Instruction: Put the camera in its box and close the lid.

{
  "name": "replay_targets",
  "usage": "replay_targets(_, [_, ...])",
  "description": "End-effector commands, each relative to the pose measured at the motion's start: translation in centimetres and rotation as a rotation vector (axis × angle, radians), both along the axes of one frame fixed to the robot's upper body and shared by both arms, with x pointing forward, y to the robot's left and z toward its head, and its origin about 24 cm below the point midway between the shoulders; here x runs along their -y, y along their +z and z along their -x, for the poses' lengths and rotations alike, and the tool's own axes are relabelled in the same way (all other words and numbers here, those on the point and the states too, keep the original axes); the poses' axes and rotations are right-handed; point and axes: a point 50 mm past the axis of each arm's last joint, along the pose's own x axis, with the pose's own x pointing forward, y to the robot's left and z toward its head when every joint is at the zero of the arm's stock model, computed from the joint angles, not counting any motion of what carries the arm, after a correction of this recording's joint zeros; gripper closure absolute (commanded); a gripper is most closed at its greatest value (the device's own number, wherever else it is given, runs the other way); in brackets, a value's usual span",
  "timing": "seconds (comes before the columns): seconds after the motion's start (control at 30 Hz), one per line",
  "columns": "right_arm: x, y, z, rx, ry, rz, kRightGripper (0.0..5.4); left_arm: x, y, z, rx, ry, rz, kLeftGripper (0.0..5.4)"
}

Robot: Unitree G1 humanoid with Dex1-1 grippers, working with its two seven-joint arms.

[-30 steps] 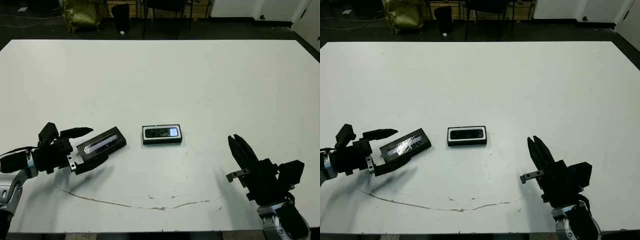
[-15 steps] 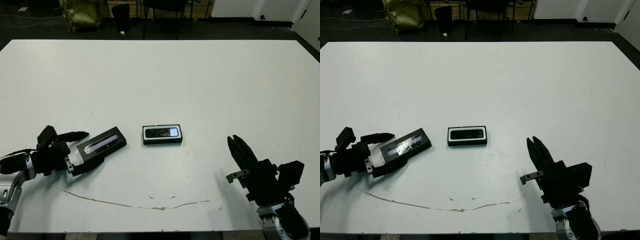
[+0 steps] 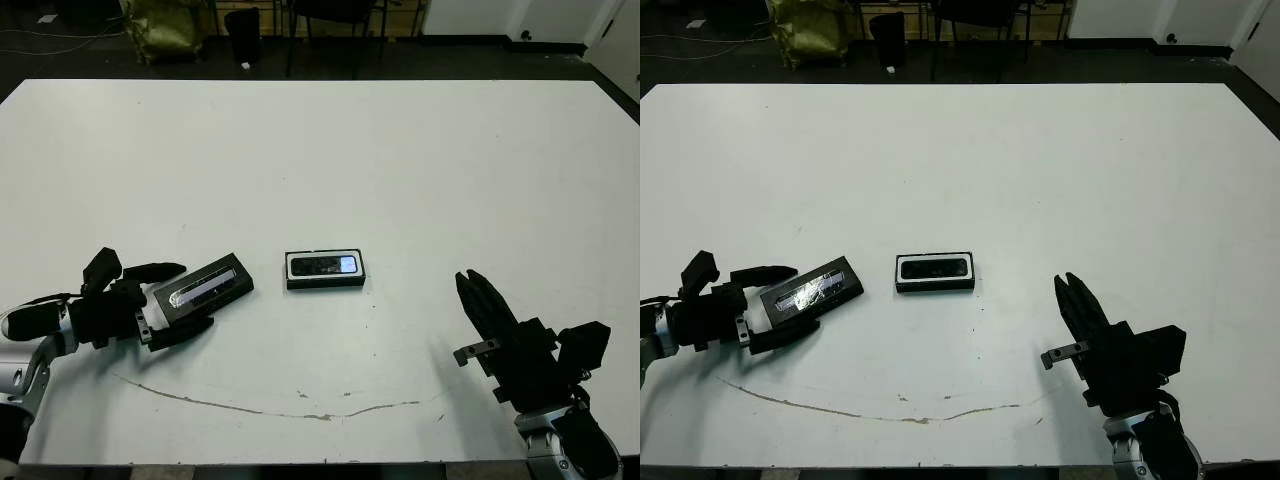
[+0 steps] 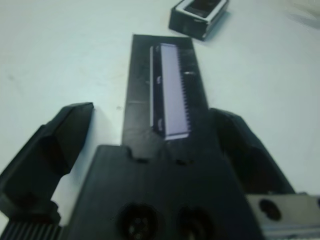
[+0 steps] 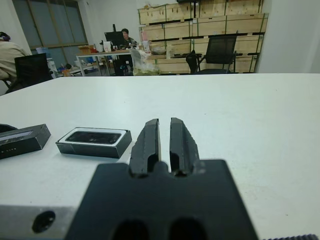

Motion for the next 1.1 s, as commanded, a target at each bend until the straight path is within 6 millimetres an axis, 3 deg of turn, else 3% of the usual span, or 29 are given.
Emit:
replay_targets(0.03, [0.3, -0.6, 0.2, -0.033, -0.006, 0.012, 5.4, 0.2, -1.0, 0.8, -0.084, -0.018, 0.001, 0.4])
replay_targets(0.13, [0.4, -0.5, 0.2, -0.03, -0.008, 0.019, 5.4, 0.2, -0.6, 0.8, -0.101, -0.05, -0.012, 1.1])
replay_targets(0.37, [0.5, -0.6, 0.2, -0.028, -0.007, 0.009, 5.4, -0.2, 1.1, 0.6, -0.181, -0.17, -0.223, 2.75])
replay_targets(0.7, [0.3, -0.6, 0.3, -0.036, -0.014, 0.018, 5.4, -0.6, 4.1, -0.4, -0.113, -0.187, -0.327, 2.84])
replay_targets(0.9, [0.2, -0.5, 0.4, -0.039, -0.01, 0.018, 5.4, 0.4, 8.4, -2.4, -0.031, -0.191, -0.266, 2.84])
replay_targets(1.1, [0.0, -0.6, 0.5, -0.053, -0.015, 0.017, 5.4, 3.2, 12.6, -4.7, 0.091, -0.268, -0.229, 2.84])
